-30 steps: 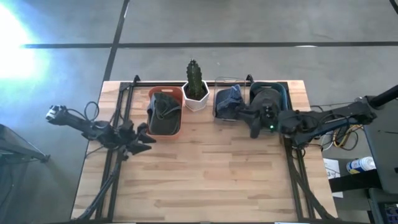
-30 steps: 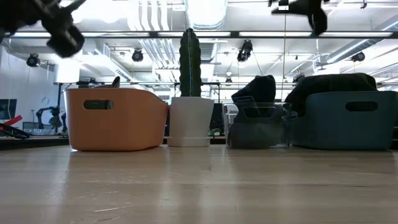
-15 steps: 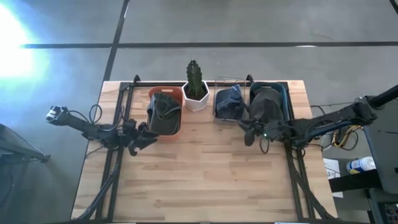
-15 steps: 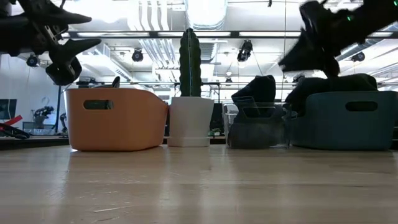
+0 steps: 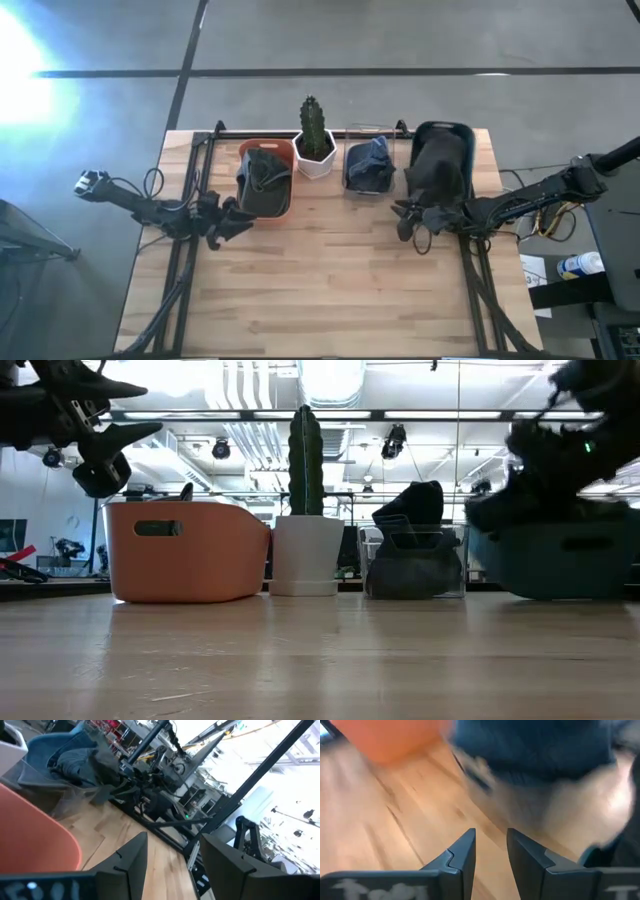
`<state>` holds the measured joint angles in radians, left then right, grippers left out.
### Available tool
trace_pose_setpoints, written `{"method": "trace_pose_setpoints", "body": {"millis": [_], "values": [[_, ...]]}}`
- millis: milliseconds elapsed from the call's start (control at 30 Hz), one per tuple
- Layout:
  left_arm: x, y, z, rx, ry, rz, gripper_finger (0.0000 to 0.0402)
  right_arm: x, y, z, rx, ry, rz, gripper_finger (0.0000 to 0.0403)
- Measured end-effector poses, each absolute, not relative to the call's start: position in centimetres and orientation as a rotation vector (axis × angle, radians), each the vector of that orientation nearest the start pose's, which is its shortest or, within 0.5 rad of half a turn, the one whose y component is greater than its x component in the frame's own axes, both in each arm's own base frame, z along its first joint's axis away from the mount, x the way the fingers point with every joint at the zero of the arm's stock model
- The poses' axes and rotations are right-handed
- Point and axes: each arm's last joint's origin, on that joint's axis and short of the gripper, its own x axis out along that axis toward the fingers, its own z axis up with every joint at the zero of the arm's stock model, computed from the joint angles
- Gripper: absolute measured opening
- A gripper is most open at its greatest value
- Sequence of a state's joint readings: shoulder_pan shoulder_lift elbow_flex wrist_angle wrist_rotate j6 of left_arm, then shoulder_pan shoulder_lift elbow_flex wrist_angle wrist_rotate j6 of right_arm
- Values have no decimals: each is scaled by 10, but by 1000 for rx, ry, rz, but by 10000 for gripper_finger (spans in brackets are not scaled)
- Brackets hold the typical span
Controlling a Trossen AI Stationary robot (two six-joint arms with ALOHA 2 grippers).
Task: Pick & Place hat
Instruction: Return to Home Position
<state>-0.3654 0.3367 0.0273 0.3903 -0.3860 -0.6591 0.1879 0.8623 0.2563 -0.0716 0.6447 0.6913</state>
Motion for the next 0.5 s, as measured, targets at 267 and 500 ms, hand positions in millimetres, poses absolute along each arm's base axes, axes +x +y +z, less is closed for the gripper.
{"method": "trace_pose_setpoints", "body": {"millis": [267, 500], "values": [[109, -33, 185, -456, -91, -115, 174, 155, 12, 155, 379, 454, -627, 94], [100, -25, 199, -119, -264, -217, 174, 155, 12, 156, 385, 450, -623, 88]]}}
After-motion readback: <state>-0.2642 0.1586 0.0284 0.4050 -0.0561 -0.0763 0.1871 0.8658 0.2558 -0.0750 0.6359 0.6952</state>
